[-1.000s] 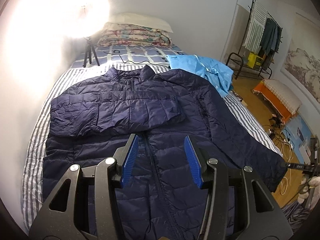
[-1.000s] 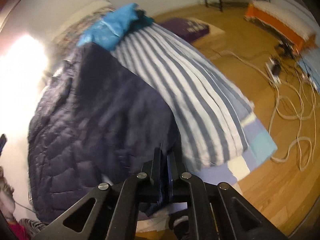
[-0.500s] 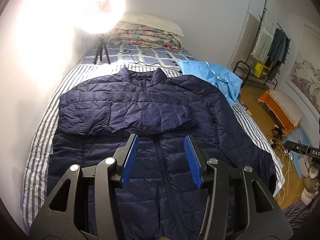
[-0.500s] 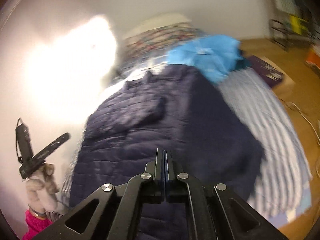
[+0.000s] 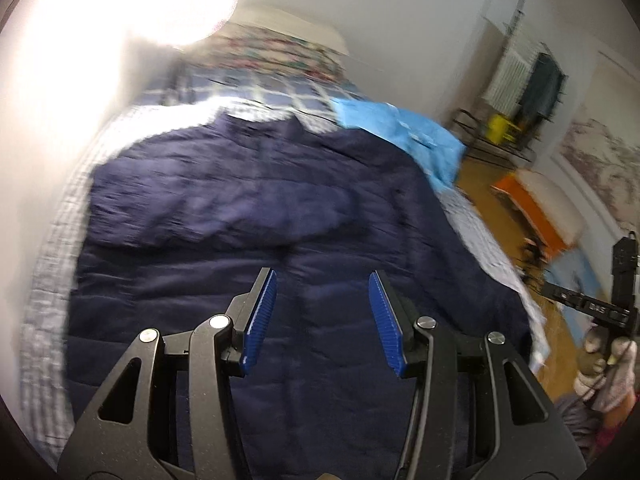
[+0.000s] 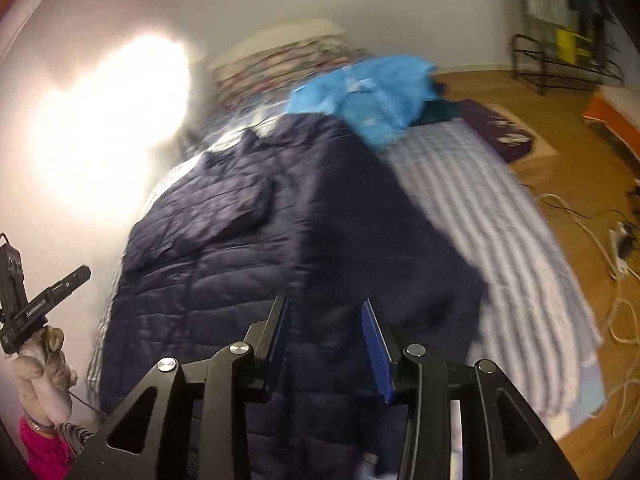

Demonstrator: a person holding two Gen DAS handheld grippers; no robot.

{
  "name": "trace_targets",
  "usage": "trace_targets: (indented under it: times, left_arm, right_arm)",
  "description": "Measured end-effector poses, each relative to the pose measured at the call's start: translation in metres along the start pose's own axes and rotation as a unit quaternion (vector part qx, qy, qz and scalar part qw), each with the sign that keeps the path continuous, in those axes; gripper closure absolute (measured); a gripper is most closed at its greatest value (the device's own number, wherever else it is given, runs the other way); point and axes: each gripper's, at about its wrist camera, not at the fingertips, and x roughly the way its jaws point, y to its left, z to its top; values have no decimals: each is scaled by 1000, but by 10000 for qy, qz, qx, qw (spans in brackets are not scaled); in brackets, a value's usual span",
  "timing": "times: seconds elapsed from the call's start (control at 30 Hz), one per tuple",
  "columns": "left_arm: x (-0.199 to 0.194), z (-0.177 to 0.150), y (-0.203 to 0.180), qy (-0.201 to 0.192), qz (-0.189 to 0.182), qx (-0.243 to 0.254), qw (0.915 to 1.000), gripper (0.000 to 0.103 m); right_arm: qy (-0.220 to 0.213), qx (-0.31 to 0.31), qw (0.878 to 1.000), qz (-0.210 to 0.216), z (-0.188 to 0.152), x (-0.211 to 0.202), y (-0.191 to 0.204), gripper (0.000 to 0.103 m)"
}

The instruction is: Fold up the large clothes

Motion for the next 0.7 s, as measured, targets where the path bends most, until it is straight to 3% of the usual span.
trace_targets:
  times: [0.03, 0.1, 0.13, 0.17, 0.2, 0.3, 0.43, 0.53, 0.7]
  left_arm:
    - [8, -3, -14, 112, -214, 81, 9997, 54]
    - [18, -9, -38, 255, -477, 245, 9982, 52]
    - [26, -14, -57, 375, -692, 362, 9962, 49]
    - [30, -18, -71, 443, -828, 438, 9946, 38]
    - [35, -23, -87, 507, -992, 525, 9924, 33]
    - [57, -45, -140, 898, -1536, 805, 9807, 32]
    - [83, -69, -186, 1316, -1909, 930, 9683, 32]
    - [99, -80, -207, 1534, -2076, 877, 9621, 32]
    - [125, -80, -221, 1818, -2265, 251, 9566, 32]
  right_arm:
    - [-61, 43, 9999, -86, -3, -8, -9, 63]
    - [-204, 101, 9993, -285, -9, -22, -24, 53]
    - [-264, 111, 9990, -356, -10, -26, -28, 45]
    - [-337, 112, 9984, -434, -14, -32, -34, 44]
    - [-385, 121, 9979, -505, -15, -36, -39, 44]
    - [-507, 138, 9964, -671, -20, -47, -55, 44]
    - [-664, 363, 9946, -716, -26, -57, -78, 44]
    - [-762, 556, 9939, -580, -26, -63, -91, 44]
    - [-723, 540, 9936, -686, -29, -59, -98, 44]
